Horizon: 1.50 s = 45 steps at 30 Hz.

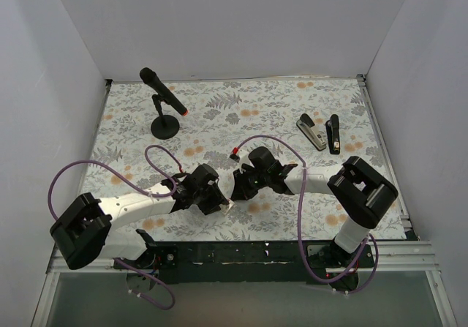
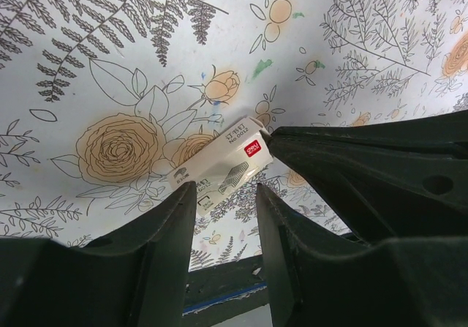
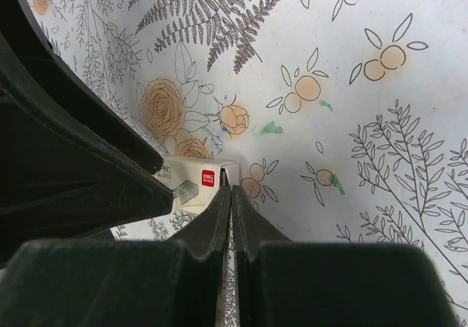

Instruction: Load the staples into the stapler

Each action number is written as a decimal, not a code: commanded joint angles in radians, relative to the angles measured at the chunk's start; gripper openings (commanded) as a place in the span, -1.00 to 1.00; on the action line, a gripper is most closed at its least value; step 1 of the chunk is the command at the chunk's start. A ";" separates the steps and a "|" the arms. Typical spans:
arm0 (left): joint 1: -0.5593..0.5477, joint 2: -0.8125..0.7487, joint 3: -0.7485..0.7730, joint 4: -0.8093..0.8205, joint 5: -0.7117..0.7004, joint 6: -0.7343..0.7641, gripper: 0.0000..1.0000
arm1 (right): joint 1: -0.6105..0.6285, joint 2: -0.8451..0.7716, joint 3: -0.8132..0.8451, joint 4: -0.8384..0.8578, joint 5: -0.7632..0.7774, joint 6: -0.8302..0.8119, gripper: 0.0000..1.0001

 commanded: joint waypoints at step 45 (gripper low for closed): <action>-0.005 -0.032 -0.131 0.336 -0.073 -0.092 -0.39 | 0.093 -0.189 -0.102 -0.047 0.510 0.313 -0.97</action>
